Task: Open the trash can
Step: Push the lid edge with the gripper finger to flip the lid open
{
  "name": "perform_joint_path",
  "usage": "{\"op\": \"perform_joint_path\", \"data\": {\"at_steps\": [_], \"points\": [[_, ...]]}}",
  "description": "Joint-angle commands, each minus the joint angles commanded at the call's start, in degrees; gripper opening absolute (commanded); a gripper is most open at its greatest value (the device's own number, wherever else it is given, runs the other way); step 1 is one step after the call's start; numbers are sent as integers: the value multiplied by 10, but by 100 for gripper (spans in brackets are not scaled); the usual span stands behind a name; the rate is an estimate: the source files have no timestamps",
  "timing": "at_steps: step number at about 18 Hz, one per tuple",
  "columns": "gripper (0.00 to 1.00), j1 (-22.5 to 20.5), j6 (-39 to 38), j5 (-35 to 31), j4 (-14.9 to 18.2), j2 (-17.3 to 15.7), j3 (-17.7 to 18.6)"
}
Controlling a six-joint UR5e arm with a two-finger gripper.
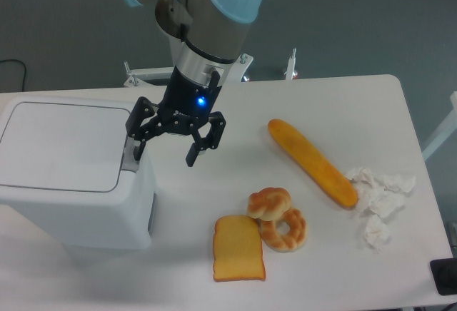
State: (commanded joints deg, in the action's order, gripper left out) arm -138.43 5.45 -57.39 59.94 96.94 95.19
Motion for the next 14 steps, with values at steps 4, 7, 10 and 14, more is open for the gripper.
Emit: {"op": "perform_joint_path", "data": {"at_steps": [4, 7, 10, 14], "points": [[100, 0, 0, 0, 0, -1, 0], [100, 0, 0, 0, 0, 0, 0], [100, 0, 0, 0, 0, 0, 0], [100, -3, 0, 1, 1, -1, -8]]}}
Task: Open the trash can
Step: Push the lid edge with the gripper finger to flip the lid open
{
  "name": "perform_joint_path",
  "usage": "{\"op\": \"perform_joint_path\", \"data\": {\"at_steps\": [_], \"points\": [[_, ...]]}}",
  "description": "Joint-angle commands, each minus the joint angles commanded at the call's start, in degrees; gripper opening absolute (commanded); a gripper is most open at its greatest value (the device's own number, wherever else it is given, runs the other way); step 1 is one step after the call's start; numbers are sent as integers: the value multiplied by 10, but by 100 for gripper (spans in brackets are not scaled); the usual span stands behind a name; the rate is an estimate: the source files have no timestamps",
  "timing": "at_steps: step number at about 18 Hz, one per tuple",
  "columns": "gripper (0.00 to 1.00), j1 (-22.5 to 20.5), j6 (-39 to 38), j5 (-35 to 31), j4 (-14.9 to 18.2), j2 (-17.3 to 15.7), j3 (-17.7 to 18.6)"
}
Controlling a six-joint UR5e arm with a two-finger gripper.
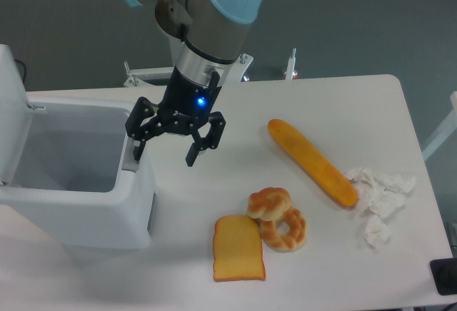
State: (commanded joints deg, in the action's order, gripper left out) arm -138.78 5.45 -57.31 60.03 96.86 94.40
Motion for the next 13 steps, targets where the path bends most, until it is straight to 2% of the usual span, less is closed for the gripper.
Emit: {"op": "perform_joint_path", "data": {"at_steps": [4, 7, 10, 13], "points": [[100, -3, 1, -2, 0, -1, -11], [100, -4, 11, -3, 0, 2, -33], [100, -11, 37, -11, 0, 7, -61], [100, -20, 99, -12, 0, 4, -75]]}}
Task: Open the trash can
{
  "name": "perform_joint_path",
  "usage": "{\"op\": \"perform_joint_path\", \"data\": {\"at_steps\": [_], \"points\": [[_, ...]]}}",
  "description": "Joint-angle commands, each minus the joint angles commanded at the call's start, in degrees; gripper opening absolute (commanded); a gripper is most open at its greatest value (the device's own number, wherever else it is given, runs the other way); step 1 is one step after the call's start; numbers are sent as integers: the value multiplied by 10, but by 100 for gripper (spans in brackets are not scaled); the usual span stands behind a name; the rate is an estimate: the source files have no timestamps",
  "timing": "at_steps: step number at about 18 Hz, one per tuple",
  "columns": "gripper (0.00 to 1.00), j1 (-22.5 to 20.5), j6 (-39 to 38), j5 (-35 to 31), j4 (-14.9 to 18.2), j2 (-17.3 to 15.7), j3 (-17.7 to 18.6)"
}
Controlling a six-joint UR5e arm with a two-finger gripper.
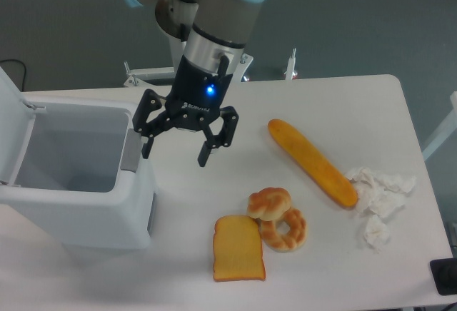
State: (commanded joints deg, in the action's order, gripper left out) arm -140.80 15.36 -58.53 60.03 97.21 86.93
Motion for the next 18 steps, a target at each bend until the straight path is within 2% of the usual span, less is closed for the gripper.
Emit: {"op": "perform_joint_path", "data": {"at_steps": [4, 6, 11, 18], "points": [[100, -8, 70, -6, -2, -6, 0], [100, -8, 136, -29, -2, -13, 0], [100, -6, 345, -168, -1, -21, 2], [100, -33, 364, -195, -2, -25, 8]]}}
